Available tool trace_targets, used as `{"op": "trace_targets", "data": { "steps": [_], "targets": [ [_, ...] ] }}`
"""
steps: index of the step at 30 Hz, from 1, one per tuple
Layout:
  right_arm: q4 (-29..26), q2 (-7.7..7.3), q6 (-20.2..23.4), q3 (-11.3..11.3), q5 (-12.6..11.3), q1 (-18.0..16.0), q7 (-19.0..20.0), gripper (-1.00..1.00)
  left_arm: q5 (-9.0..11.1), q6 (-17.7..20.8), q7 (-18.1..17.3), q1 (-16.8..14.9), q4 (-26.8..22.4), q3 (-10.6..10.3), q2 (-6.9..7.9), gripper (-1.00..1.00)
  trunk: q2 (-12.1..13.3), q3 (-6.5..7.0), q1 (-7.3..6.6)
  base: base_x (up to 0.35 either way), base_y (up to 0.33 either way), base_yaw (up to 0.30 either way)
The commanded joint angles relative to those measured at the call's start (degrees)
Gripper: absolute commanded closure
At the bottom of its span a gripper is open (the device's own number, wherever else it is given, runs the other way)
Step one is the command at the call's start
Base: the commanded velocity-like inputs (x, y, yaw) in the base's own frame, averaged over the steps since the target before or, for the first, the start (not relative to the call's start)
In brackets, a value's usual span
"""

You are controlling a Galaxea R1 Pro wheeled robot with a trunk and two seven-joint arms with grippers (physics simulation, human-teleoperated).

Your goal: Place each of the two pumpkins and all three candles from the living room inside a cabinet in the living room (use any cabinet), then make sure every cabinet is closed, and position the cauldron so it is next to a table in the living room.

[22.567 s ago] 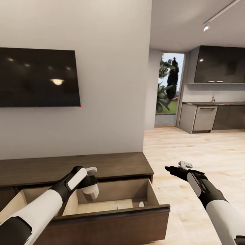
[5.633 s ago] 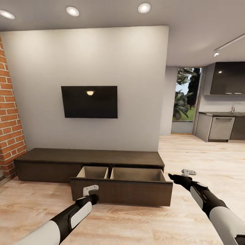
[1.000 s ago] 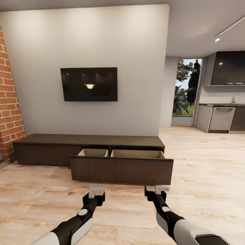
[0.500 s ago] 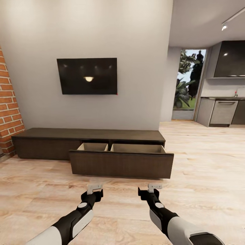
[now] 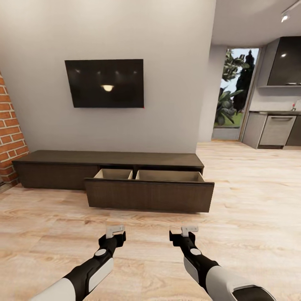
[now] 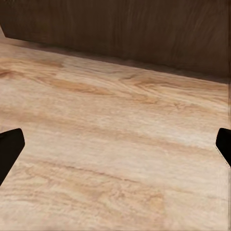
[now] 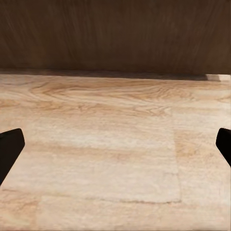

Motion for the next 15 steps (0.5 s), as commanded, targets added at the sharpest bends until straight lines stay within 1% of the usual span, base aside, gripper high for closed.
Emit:
{"op": "trace_targets", "data": {
  "steps": [1, 4, 7, 10, 12, 15],
  "targets": [
    [0.0, -0.02, -0.2, 0.5, -0.3, 0.0, -0.3, -1.0, 0.6, -0.4, 0.4, -0.1, -0.2, -0.5, 0.03, -1.0, 0.0, -0.06, -0.01, 0.0, 0.0, 0.0],
    [-0.6, -0.1, -0.3, 0.5, -0.3, 0.0, -0.4, -1.0, -0.1, -0.6, 0.4, -0.1, -1.0, -0.5, -0.09, -1.0, 0.0, -0.06, -0.01, 0.0, 0.0, 0.0],
    [-1.9, -0.14, -0.3, 0.5, -0.4, 0.0, -0.5, -1.0, -1.6, -0.7, 0.4, -0.1, -1.5, -0.5, -0.11, -1.0, 0.0, -0.06, -0.01, 0.0, 0.0, 0.0],
    [-2.4, -0.11, -0.3, 0.4, -0.5, -0.1, -0.6, -1.0, -2.3, -0.7, 0.4, -0.1, -1.7, -0.5, -0.19, -1.0, 0.0, -0.06, -0.01, 0.026, -0.012, 0.0],
    [-2.8, -0.14, -0.3, 0.4, -0.7, -0.1, -0.7, -1.0, -2.4, -0.6, 0.3, -0.1, -1.8, -0.5, -0.23, -1.0, 0.0, -0.06, -0.01, 0.159, -0.063, 0.0],
    [-3.6, -0.18, 0.0, 0.4, -1.0, -0.1, -0.7, -1.0, -2.6, -0.5, -0.1, -0.1, -2.1, -0.5, -0.24, -1.0, 0.0, -0.06, -0.01, 0.253, -0.057, 0.0]
  ]
}}
